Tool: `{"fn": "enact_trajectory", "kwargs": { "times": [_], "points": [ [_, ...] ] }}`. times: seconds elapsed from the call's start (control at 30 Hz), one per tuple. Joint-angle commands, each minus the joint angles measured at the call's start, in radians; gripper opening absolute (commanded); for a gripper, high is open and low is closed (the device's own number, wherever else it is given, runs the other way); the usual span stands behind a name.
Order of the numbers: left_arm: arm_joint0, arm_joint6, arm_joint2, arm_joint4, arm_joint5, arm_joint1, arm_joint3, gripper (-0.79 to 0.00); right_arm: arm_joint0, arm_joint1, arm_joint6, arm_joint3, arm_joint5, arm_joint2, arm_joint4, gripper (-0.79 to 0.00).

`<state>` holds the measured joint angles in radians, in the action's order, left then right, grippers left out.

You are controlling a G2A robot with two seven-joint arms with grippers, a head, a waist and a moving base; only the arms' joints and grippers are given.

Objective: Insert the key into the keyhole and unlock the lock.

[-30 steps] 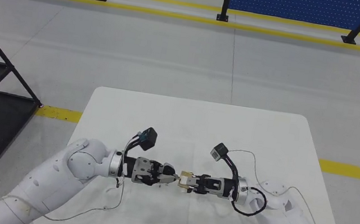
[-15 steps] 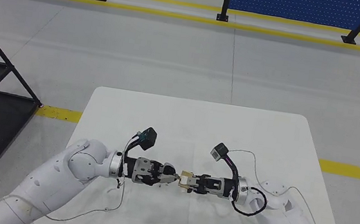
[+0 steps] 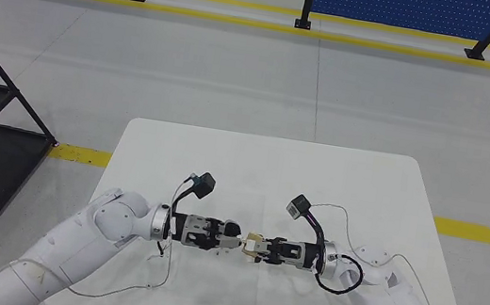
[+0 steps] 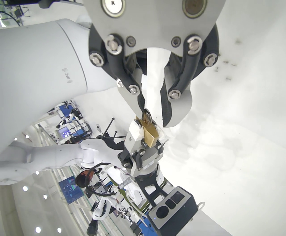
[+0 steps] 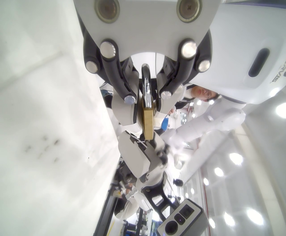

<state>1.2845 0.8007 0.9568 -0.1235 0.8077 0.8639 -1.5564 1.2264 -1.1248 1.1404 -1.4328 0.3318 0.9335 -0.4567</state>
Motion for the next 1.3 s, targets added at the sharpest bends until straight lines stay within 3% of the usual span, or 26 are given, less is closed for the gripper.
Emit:
{"fn": "enact_trajectory", "kwargs": {
  "times": [0.0, 0.4, 0.47, 0.57, 0.83, 1.27],
  "points": [
    [-0.007, 0.019, -0.005, -0.028, -0.007, 0.001, 0.006, -0.634, 0.000, 0.000, 0.000, 0.000, 0.000, 0.000, 0.000, -0.785],
    [-0.030, 0.088, -0.017, -0.143, -0.048, 0.007, 0.032, -0.674, 0.000, 0.000, 0.000, 0.000, 0.000, 0.000, 0.000, -0.785],
    [-0.034, 0.096, -0.019, -0.151, -0.056, 0.008, 0.035, -0.693, 0.000, 0.000, 0.000, 0.000, 0.000, 0.000, 0.000, -0.785],
    [-0.038, 0.106, -0.022, -0.160, -0.060, 0.010, 0.039, -0.785, 0.000, 0.000, 0.000, 0.000, 0.000, 0.000, 0.000, -0.785],
    [-0.053, 0.143, -0.032, -0.168, -0.064, 0.016, 0.044, -0.785, 0.000, 0.000, 0.000, 0.000, 0.000, 0.000, 0.000, -0.785],
    [-0.024, 0.036, 0.007, 0.047, 0.050, 0.016, 0.004, -0.785, 0.000, 0.000, 0.000, 0.000, 0.000, 0.000, 0.000, -0.785]
  ]
}}
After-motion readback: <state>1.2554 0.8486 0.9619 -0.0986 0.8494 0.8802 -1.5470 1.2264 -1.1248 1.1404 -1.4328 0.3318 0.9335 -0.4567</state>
